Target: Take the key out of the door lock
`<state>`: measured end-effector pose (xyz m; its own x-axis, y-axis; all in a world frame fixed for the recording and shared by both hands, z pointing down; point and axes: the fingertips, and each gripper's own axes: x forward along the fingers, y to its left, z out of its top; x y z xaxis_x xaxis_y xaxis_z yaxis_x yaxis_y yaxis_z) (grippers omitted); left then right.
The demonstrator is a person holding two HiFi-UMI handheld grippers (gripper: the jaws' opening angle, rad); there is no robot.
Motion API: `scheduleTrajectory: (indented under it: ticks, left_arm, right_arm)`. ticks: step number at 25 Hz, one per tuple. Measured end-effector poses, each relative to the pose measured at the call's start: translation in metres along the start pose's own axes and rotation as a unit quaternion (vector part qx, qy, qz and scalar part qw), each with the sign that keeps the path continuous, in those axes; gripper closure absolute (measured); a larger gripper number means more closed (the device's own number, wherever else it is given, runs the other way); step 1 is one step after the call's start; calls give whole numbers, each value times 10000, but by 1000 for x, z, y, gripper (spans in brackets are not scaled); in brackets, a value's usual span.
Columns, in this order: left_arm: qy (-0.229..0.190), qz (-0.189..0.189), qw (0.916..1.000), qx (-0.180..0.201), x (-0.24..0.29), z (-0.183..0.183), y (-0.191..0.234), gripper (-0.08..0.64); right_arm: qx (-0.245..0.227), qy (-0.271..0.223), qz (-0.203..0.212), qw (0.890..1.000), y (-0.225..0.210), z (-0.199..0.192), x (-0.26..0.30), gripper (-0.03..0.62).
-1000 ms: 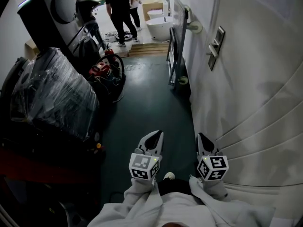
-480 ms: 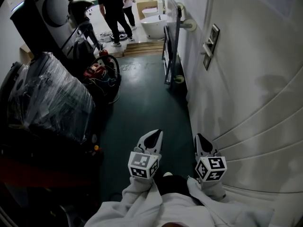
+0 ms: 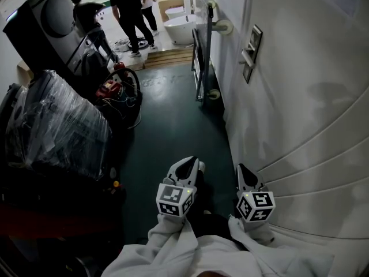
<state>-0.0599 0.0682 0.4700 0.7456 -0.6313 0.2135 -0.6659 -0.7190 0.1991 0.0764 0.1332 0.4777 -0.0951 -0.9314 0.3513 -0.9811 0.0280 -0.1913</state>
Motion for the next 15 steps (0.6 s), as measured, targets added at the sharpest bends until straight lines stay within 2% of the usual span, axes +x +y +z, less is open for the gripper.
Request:
scheduleTrajectory:
  ticks: [7,15]
  left_arm:
    - [1,-135,9999,-23,41,8,18,543]
    - [66,-379,9993,-10,117,30,55,543]
  right_arm:
    - [-12,-1,-107,9999,-16,14,36,540]
    - [31,-36,-257,9997,-42,45,105,540]
